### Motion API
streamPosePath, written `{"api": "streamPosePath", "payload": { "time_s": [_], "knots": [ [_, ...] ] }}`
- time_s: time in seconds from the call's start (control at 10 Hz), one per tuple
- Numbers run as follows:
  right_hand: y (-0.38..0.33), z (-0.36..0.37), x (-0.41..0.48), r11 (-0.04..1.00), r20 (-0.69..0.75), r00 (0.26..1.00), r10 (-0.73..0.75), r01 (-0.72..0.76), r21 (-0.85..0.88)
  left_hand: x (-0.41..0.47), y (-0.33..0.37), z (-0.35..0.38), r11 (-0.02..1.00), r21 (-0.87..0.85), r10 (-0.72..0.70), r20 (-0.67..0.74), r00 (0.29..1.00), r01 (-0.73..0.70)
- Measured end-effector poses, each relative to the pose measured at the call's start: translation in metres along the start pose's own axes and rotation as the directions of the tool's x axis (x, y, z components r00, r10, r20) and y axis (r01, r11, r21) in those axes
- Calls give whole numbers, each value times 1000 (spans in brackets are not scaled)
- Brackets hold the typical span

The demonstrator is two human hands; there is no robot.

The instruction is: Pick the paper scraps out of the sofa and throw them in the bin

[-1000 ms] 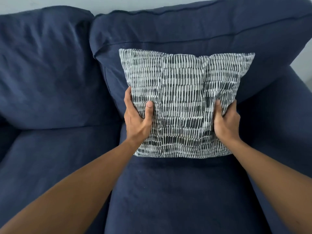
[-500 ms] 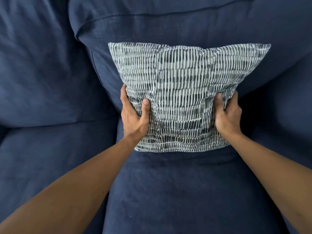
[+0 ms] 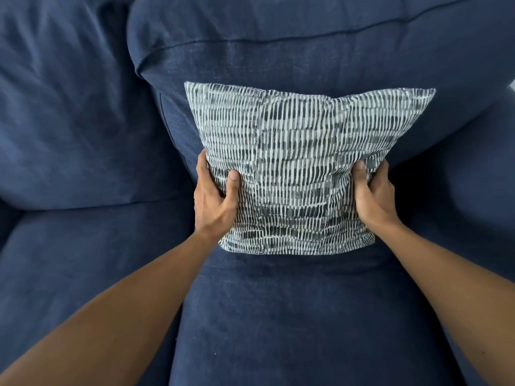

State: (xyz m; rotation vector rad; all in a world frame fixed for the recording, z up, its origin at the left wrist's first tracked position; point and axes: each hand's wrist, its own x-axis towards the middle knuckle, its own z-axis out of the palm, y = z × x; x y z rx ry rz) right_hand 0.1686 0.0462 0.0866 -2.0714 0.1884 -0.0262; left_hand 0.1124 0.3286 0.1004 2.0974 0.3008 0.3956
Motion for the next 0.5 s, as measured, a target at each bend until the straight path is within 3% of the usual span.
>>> {"api": "streamPosePath", "payload": {
  "time_s": [0.3, 0.5],
  "knots": [
    [-39, -32, -18, 992, -26, 995, -99, 97, -80, -1, 35, -45, 997, 61, 54, -16, 998, -53],
    [-103, -61, -50, 965, -9, 984, -180, 175, -196, -15, 94, -85, 993, 67, 95, 10, 995, -95]
  ]
}}
